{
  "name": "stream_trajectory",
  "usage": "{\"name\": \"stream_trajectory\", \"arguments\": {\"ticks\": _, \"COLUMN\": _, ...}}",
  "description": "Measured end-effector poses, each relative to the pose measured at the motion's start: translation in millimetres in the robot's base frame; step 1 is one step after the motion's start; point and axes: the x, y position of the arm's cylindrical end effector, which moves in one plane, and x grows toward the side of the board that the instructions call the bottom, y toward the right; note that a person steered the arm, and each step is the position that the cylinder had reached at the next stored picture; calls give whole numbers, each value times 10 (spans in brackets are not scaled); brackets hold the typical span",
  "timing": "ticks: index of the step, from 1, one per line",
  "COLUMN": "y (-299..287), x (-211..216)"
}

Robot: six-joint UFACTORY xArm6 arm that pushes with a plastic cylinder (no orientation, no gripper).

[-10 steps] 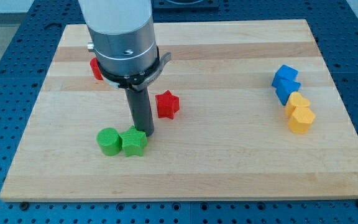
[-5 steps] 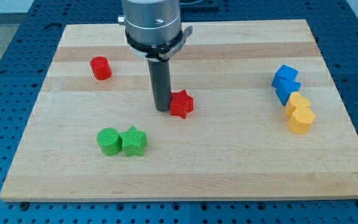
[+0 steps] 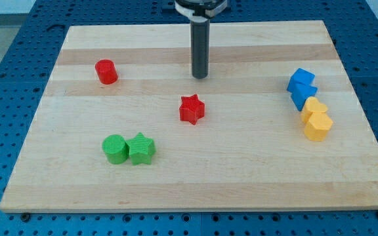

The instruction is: Slide red star to the right of green star

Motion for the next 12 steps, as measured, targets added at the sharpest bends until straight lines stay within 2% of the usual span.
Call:
{"name": "stream_trajectory", "arguments": {"ticks": 1, "y": -152, "x": 271}}
{"name": "stream_trajectory", "arguments": {"ticks": 2, "y": -155, "x": 333}}
{"name": "stream_trajectory", "arguments": {"ticks": 4, "y": 187, "x": 579}}
{"name": "stream_trajectory", "arguments": {"ticks": 5, "y": 134, "x": 927}}
{"name": "stream_trajectory", "arguments": {"ticks": 8, "y": -96, "x": 1523}}
{"name": "stream_trajectory", "arguments": {"ticks": 9, "y": 472, "x": 1538}}
{"name": "stream_trajectory", "arguments": {"ticks": 10, "y": 947, "x": 1285}}
{"name": "stream_trajectory", "arguments": {"ticks": 11, "y": 732, "x": 1178}}
{"name": "stream_trajectory", "arguments": {"ticks": 12, "y": 503, "x": 1324}}
